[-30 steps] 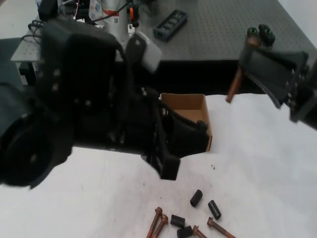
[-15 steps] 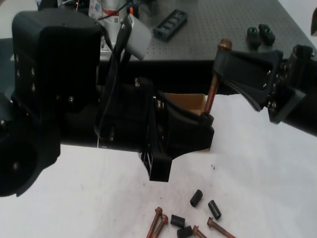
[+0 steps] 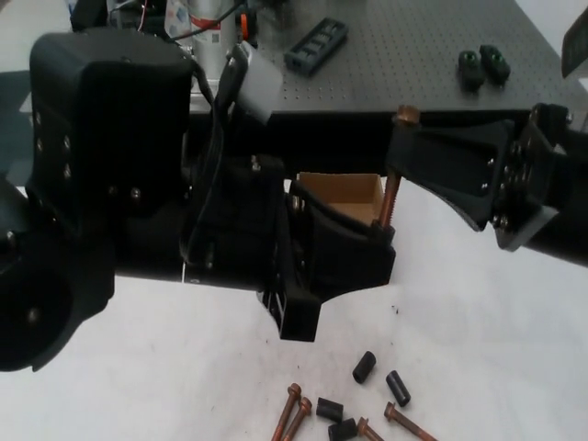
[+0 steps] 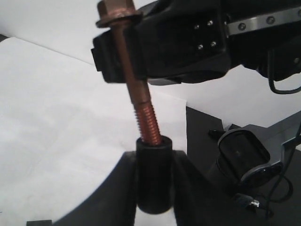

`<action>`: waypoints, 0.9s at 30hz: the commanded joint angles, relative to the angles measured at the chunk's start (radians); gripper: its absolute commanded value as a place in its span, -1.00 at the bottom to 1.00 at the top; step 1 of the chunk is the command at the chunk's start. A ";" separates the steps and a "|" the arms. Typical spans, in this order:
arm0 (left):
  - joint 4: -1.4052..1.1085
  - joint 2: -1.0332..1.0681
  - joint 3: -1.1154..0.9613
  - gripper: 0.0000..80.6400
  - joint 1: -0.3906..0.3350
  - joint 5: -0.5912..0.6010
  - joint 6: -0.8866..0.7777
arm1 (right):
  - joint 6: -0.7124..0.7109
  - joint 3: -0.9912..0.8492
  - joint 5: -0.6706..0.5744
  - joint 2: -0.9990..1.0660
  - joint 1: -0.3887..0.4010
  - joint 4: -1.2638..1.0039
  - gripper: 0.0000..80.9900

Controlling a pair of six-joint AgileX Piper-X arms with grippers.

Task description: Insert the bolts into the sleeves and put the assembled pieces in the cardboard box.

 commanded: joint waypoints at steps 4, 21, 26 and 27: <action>-0.098 -0.007 -0.012 -0.98 0.001 -0.069 -0.071 | -0.087 -0.008 -0.036 0.000 0.001 0.019 -0.14; -0.066 0.512 -0.378 -0.98 0.083 -0.600 -0.253 | -0.280 -0.008 0.140 -0.209 -0.283 0.565 0.04; 0.263 0.831 -0.768 -0.98 0.104 -0.598 -0.253 | -0.303 -0.008 0.273 -0.248 -0.321 0.765 0.04; 0.316 0.888 -0.844 -0.98 0.106 -0.596 -0.253 | -0.306 -0.008 0.288 -0.247 -0.321 0.794 0.04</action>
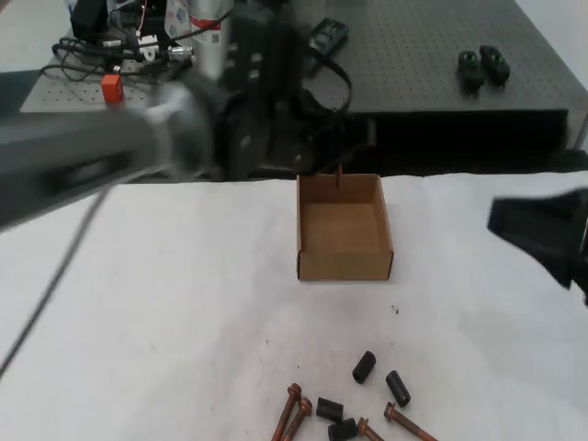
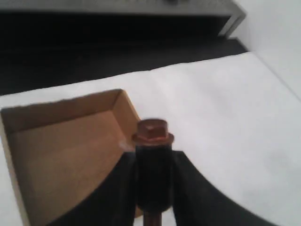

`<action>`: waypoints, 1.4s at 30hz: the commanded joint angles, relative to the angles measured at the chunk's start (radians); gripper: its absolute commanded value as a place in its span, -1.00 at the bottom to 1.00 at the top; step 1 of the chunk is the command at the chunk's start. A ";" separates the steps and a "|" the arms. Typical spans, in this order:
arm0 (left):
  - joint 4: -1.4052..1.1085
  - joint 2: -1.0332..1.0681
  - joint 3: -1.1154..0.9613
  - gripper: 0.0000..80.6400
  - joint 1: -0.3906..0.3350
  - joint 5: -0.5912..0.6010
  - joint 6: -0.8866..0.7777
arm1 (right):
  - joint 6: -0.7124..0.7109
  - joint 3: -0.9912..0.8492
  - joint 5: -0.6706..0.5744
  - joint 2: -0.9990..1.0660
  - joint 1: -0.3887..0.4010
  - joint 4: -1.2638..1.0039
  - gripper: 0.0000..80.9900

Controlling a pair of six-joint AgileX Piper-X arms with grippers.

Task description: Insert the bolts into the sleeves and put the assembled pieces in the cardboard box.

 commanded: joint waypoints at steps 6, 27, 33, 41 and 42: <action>0.355 0.391 -0.545 -0.98 0.007 0.058 -0.042 | -0.047 -0.008 0.125 -0.006 -0.006 0.126 0.04; 0.389 0.526 -0.647 -0.66 0.007 0.179 -0.186 | -0.242 -0.008 0.236 0.294 0.002 0.220 0.04; 0.380 0.521 -0.647 -0.60 0.017 0.213 -0.208 | -0.282 -0.046 0.247 0.442 0.044 0.176 0.04; 0.381 0.521 -0.647 -0.34 0.021 0.260 -0.210 | -0.387 -0.240 0.383 0.734 0.214 0.179 0.04; 0.381 0.521 -0.647 -0.34 0.021 0.265 -0.210 | -0.399 -0.266 0.393 0.773 0.227 0.188 0.04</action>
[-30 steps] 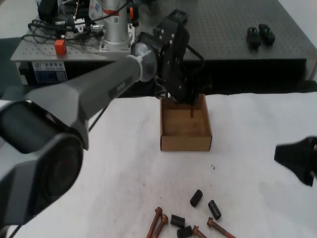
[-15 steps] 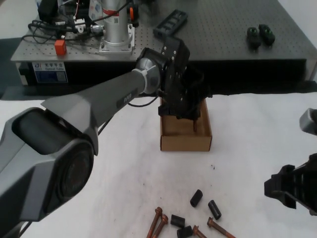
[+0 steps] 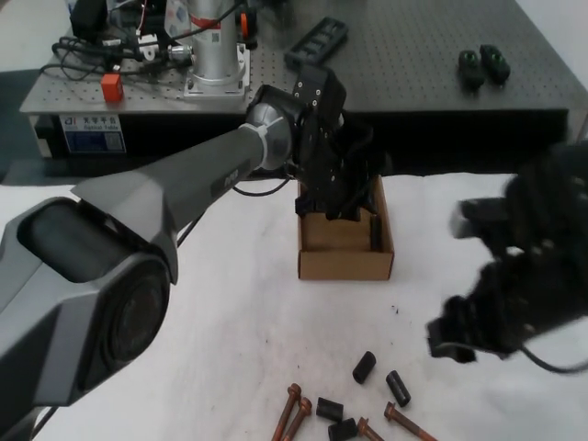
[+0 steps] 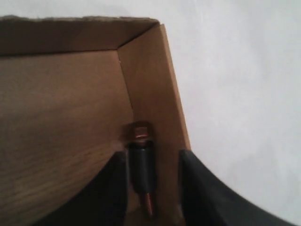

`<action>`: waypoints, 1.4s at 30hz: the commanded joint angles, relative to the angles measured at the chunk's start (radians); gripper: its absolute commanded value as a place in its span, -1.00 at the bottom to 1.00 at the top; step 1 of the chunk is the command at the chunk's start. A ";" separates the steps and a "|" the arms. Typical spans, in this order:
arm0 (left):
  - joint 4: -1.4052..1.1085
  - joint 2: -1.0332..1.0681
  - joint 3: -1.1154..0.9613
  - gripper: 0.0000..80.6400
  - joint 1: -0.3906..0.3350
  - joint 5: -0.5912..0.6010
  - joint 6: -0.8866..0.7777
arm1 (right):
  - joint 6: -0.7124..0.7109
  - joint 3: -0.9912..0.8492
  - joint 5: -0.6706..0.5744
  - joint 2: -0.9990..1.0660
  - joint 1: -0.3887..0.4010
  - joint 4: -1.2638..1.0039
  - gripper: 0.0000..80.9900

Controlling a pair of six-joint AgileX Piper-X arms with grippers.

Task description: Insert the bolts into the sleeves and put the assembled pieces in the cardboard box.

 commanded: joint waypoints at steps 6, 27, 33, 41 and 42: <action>-0.011 -0.046 -0.017 -0.34 0.009 0.077 -0.013 | -0.084 -0.149 0.063 0.197 0.059 0.051 -0.13; 0.145 -0.573 0.389 -0.34 0.040 -0.242 0.315 | -0.124 -0.152 0.081 0.348 0.125 0.017 -0.42; 0.140 -0.681 0.648 -0.34 0.031 -0.242 0.388 | -0.147 -0.152 0.098 0.348 0.125 0.033 -0.97; 0.193 -0.692 0.815 -0.20 -0.066 -0.262 0.564 | -0.134 -0.134 0.098 0.270 0.109 0.009 -0.99; 0.193 -0.690 0.826 -0.15 -0.080 -0.290 0.563 | -0.134 -0.125 0.098 0.257 0.106 0.007 -0.99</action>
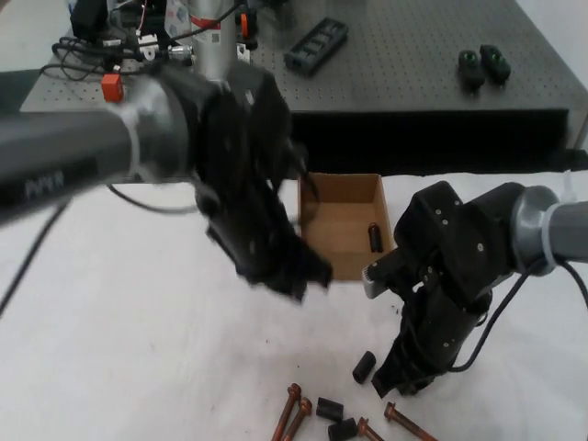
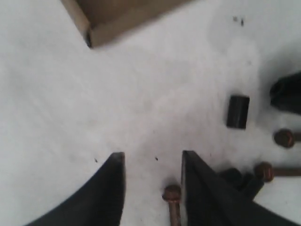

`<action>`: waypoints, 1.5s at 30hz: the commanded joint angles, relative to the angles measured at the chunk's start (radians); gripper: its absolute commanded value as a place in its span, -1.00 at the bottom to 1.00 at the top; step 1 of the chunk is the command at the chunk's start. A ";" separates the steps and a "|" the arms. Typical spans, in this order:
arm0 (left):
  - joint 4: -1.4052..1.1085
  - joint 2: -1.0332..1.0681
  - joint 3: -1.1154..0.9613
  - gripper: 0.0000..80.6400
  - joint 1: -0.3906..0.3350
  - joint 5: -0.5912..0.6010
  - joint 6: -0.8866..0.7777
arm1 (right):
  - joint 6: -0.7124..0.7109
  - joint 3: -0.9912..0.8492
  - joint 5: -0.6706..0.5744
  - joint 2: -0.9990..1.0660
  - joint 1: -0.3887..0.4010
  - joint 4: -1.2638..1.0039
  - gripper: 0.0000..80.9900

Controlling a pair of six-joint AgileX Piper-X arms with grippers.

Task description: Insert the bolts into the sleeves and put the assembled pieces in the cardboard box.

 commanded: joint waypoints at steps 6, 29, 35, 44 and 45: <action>0.071 -0.008 0.085 -0.04 -0.094 -0.113 0.128 | -0.001 0.093 0.012 -0.085 -0.042 0.007 -0.99; 0.120 0.126 0.095 -0.23 -0.134 -0.084 0.121 | 0.038 0.160 0.009 -0.353 -0.091 -0.016 -0.99; 0.077 0.126 0.148 -0.23 -0.134 -0.083 0.099 | 0.038 0.160 0.009 -0.395 -0.111 -0.009 -0.99; -0.012 0.130 0.176 -0.54 -0.134 -0.051 0.076 | 0.038 0.160 0.009 -0.447 -0.115 0.004 -0.99; -0.025 0.135 0.176 -0.65 -0.134 -0.052 0.076 | 0.038 0.160 0.009 -0.451 -0.115 0.008 -0.99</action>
